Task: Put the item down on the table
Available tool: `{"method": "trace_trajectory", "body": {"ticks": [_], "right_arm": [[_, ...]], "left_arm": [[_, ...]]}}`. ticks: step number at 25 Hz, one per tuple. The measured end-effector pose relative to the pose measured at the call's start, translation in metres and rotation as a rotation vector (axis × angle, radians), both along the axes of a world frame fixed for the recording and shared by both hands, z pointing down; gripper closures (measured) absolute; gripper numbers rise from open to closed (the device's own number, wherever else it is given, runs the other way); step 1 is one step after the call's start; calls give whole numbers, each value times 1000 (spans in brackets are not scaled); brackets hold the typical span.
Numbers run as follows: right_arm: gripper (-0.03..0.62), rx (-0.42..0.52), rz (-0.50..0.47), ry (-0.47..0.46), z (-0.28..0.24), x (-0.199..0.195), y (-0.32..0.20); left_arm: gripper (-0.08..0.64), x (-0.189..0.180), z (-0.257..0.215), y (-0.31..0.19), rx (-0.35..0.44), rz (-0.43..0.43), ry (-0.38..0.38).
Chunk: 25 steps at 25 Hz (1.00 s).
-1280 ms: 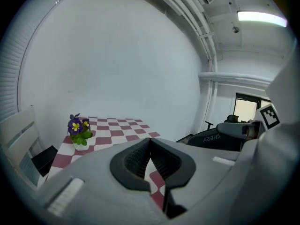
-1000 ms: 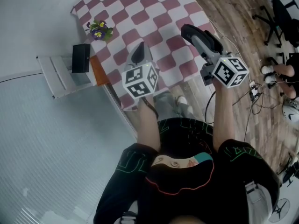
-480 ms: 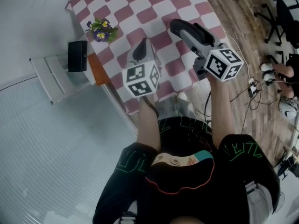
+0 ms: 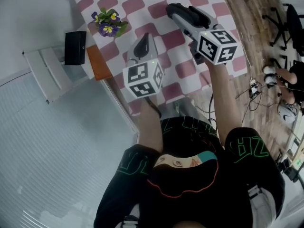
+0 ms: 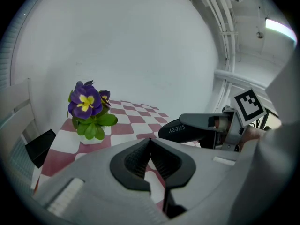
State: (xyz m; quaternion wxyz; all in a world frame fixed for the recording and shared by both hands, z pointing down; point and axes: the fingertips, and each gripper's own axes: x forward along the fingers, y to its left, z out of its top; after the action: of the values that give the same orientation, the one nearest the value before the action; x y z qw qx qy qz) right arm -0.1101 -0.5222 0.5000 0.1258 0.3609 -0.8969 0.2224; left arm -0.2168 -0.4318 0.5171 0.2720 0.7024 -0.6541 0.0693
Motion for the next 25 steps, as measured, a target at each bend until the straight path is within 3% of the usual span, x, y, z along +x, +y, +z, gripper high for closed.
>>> {"method": "trace_trajectory", "body": {"ticks": [4, 9, 13, 17, 25], "right_arm": [[310, 36, -11, 92, 16, -8, -6], [310, 77, -42, 134, 22, -13, -4], [311, 36, -54, 255, 47, 1, 4], [313, 5, -65, 317, 66, 13, 11], [300, -28, -60, 321, 75, 31, 29]], "left_arm": [[551, -9, 3, -2, -11, -8, 1], [551, -16, 5, -10, -10, -11, 2], [551, -6, 8, -10, -13, 13, 14], [551, -2, 11, -8, -19, 22, 10], [551, 13, 8, 7, -24, 19, 6]]}}
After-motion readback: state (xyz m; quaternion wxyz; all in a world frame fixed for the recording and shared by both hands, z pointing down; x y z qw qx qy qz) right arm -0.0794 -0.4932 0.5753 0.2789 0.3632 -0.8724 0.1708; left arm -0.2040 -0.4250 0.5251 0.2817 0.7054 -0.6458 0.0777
